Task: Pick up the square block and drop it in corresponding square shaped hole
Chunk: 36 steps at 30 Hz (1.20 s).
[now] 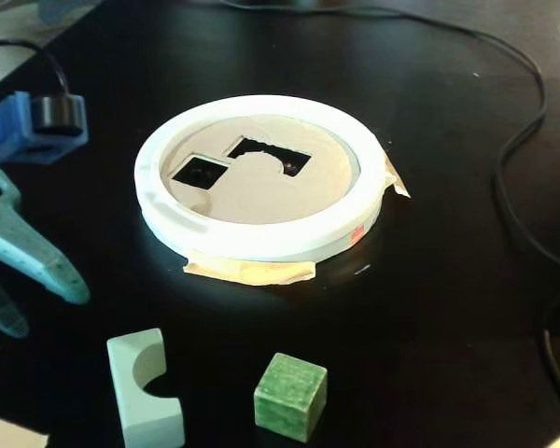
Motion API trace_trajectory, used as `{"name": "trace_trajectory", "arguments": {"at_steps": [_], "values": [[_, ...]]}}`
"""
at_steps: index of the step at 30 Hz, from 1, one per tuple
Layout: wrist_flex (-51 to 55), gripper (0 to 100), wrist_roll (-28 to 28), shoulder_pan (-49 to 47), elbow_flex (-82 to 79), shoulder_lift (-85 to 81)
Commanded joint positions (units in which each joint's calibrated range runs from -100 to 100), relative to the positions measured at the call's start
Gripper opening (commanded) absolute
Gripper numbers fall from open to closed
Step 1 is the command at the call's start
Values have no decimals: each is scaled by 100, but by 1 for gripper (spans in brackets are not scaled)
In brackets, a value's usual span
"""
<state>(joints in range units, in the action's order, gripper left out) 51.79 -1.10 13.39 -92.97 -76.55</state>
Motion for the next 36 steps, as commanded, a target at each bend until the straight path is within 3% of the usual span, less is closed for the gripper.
{"name": "trace_trajectory", "arguments": {"at_steps": [1,36], "values": [[-67,92,20,110,26,-97],[-127,92,20,-15,108,-97]]}}
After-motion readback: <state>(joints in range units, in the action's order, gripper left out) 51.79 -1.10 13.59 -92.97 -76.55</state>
